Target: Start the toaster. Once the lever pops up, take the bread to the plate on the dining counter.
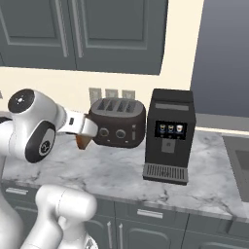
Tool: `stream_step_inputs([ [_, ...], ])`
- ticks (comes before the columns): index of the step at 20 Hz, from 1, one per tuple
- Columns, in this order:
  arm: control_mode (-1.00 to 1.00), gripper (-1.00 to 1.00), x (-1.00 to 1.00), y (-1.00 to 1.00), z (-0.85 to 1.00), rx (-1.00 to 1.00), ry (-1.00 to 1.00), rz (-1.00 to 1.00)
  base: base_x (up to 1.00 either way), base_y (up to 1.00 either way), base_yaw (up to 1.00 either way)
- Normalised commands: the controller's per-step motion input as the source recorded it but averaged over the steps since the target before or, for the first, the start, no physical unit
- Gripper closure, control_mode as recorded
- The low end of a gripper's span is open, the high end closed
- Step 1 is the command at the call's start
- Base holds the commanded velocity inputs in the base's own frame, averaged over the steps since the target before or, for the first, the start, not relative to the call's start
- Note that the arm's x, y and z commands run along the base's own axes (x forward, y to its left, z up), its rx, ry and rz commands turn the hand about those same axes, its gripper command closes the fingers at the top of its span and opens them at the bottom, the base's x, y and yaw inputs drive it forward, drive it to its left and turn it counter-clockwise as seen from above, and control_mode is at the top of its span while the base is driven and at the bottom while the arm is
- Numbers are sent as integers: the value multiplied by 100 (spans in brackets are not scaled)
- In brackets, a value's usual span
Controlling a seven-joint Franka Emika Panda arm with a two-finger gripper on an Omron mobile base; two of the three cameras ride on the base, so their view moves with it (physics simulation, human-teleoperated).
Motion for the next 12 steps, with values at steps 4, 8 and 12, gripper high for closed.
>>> stream_step_inputs([
  [4, -100, 100, -4, 11, 0, 2, 0, 1, 0, 0, 0],
  [8, -100, 100, -16, 6, 1, 5, 0, 5, 0, 0, 0],
  [12, -100, 100, -33, 11, 0, 0, 0, 5, 0, 0, 0],
])
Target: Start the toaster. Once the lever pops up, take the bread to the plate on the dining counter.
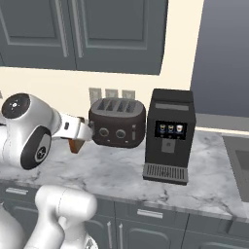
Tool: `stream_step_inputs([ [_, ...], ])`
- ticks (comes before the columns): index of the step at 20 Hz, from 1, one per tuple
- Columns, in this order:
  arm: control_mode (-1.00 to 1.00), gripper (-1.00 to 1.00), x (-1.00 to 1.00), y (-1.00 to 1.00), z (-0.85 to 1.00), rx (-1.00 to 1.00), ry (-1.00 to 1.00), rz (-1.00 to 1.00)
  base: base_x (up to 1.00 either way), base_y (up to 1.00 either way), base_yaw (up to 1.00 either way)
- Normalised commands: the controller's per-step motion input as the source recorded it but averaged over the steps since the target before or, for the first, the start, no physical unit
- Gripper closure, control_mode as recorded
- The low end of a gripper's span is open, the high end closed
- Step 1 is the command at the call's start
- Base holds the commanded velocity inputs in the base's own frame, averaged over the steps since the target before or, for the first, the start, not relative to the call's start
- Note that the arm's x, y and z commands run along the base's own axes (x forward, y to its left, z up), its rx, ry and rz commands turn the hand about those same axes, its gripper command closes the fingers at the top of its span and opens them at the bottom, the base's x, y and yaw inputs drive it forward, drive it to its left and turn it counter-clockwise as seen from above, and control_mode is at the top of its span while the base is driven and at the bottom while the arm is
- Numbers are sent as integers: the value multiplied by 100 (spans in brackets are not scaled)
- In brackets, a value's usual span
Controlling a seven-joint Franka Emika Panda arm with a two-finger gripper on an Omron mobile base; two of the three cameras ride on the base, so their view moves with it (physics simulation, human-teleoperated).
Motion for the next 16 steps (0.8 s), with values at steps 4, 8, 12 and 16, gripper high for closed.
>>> stream_step_inputs([
  [4, -100, 100, -34, 14, 0, 0, 0, 6, 0, 0, 0],
  [8, -100, 100, -29, 3, 2, 0, 0, 3, 0, 0, 0],
  [12, -100, 100, -1, 0, 0, 0, 0, 0, 0, 0, 0],
  [16, -100, 100, 0, 0, 0, 0, 0, 0, 0, 0, 0],
])
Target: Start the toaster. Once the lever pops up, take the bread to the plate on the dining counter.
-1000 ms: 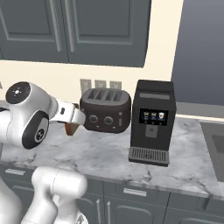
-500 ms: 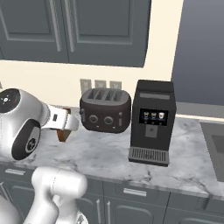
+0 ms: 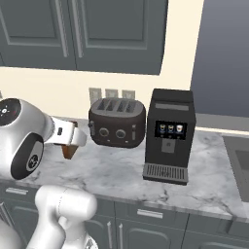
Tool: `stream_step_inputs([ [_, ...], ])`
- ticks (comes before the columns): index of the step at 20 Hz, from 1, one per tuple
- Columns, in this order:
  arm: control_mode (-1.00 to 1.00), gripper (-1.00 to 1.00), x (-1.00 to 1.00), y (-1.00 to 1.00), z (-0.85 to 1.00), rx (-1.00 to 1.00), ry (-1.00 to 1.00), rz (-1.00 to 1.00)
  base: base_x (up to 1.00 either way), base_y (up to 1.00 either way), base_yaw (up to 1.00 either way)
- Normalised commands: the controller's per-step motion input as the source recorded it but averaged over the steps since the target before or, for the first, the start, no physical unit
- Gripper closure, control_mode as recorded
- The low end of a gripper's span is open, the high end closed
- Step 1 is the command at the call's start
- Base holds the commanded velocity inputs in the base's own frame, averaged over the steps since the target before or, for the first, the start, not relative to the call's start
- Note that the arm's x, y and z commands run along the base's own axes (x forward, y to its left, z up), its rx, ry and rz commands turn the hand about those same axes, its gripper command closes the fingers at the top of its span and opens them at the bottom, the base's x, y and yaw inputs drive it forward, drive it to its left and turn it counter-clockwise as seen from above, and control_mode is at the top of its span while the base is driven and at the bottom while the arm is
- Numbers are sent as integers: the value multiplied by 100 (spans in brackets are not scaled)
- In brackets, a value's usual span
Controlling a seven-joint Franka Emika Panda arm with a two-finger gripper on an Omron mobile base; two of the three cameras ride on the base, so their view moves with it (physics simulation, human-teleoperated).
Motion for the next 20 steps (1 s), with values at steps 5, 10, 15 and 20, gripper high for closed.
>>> stream_step_inputs([
  [5, 100, 100, 0, 0, 0, 0, 0, 0, -1, 0, 0],
  [10, 100, 100, 0, 0, 0, 0, 0, 0, -68, -4, 0],
  [15, 100, 100, 0, 0, 0, 0, 0, 0, -100, -11, 14],
  [20, 100, 100, 0, 0, 0, 0, 0, 0, -67, 0, 65],
])
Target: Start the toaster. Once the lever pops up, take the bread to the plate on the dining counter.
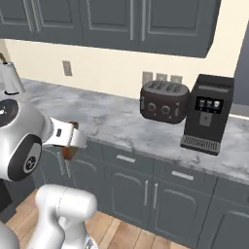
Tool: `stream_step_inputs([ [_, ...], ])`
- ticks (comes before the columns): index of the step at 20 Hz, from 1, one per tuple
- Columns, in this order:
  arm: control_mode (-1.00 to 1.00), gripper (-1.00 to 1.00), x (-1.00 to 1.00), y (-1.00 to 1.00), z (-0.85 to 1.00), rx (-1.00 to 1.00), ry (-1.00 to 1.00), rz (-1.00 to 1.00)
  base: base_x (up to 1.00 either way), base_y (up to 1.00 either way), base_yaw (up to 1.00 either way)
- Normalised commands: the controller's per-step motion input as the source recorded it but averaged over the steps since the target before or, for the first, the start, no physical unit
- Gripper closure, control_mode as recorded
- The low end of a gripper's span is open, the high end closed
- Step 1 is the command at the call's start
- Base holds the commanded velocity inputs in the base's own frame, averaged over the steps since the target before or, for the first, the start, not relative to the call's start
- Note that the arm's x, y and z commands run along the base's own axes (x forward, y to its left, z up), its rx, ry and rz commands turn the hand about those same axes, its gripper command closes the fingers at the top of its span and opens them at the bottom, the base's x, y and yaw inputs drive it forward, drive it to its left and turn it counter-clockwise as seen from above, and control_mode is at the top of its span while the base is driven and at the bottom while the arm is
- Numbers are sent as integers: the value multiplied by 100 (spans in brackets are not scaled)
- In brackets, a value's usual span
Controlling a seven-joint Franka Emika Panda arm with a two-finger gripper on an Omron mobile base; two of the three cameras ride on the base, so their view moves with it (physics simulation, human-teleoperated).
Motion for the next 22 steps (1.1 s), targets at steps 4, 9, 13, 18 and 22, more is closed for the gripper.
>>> stream_step_inputs([
  [4, 100, 100, 0, 0, 0, 0, 0, 0, 0, 0, 99],
  [9, 100, 100, 0, 0, 0, 0, 0, 0, 0, 17, 98],
  [13, 100, 100, 0, 0, 0, 0, 0, 0, -5, 23, 99],
  [18, 100, 100, 0, 0, 0, 0, 0, 0, -12, 12, 100],
  [22, 100, 100, 0, 0, 0, 0, 0, 0, -10, 0, 100],
])
